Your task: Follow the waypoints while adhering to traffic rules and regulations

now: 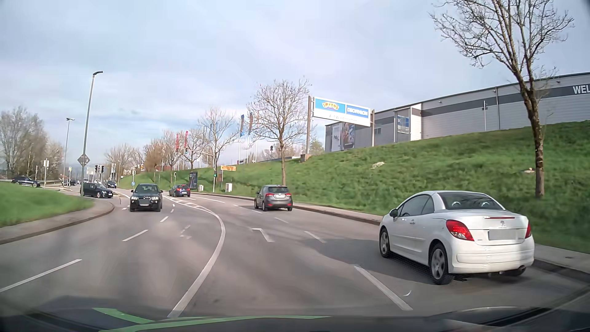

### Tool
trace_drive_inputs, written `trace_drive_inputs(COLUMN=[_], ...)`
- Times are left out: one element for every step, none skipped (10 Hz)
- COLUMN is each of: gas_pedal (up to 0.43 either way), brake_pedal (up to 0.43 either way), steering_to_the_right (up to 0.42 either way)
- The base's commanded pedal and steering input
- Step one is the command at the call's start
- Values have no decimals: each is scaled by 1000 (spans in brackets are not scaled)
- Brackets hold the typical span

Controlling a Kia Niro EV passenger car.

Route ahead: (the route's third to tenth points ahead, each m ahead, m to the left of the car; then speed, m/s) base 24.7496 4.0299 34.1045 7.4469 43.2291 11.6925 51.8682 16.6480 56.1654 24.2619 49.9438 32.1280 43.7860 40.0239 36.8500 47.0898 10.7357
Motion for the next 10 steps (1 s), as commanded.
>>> trace_drive_inputs(gas_pedal=[0,0,0,0,0,0,0,0,0,0], brake_pedal=[79,79,91,91,98,128,152,159,171,177], steering_to_the_right=[-45,-46,-49,-51,-53,-54,-56,-59,-61,-63])
